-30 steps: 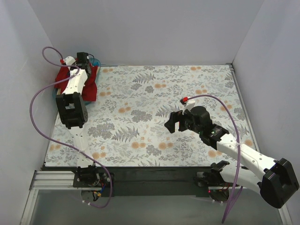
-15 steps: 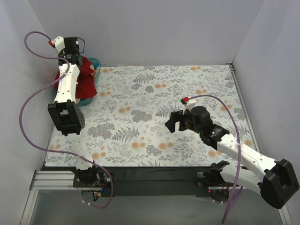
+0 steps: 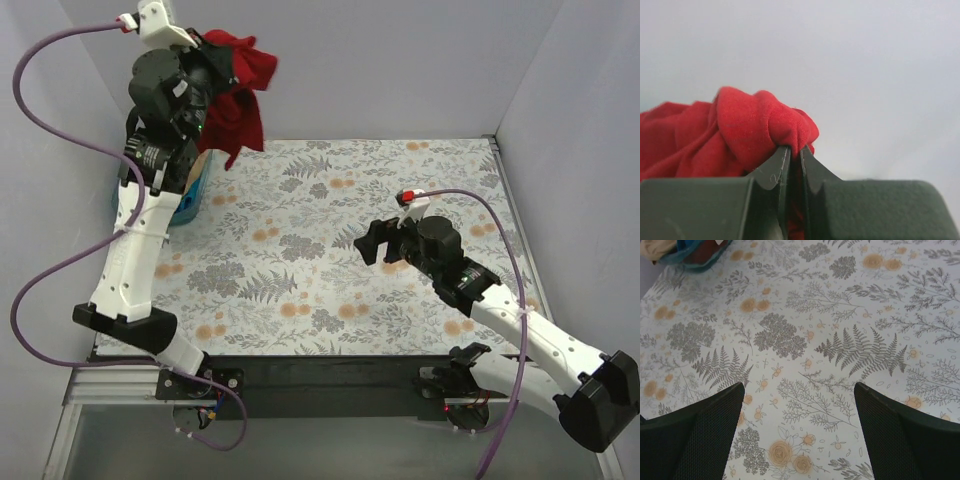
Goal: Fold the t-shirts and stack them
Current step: Move the tshirt to the center of the board, then flatten the tshirt out
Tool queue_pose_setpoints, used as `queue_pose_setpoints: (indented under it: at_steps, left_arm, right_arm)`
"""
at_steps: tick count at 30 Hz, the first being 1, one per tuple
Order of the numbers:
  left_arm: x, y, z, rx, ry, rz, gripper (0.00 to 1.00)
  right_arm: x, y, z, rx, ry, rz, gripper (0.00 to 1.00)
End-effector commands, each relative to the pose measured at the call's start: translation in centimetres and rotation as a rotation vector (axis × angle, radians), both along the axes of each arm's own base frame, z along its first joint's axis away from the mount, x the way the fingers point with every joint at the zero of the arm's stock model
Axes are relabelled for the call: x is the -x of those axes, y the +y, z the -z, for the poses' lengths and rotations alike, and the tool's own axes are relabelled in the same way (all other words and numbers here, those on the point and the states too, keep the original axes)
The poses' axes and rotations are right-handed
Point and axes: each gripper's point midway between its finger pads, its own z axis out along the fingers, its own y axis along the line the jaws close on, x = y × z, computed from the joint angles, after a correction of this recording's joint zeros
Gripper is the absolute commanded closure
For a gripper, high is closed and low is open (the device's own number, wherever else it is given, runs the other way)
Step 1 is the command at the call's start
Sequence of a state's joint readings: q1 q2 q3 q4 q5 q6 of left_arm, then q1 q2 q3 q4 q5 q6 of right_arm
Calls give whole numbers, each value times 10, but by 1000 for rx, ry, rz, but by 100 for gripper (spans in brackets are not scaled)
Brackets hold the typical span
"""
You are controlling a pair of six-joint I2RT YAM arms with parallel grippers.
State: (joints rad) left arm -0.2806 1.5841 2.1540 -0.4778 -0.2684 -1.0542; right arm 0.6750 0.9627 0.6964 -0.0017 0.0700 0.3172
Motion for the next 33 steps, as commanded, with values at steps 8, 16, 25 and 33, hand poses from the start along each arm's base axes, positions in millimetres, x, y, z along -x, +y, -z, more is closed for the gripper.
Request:
queue_pose_setpoints:
  at_steps: [8,16,25,33]
  left_arm:
    - [20,-98,86,130,165,168,95]
    - [-5,-97,271,158,645,141,16]
    - [68,-73,403,206,933,117,44]
    - [82,-68,475,155,1107,72,48]
  right_arm:
    - [-8,-18,-69,-69,-153,96,3]
    - [-4,-23,-15,32,2,119,5]
    - [3,13,75,189,204,53,13]
    - [-25,61,122,319,262,42,22]
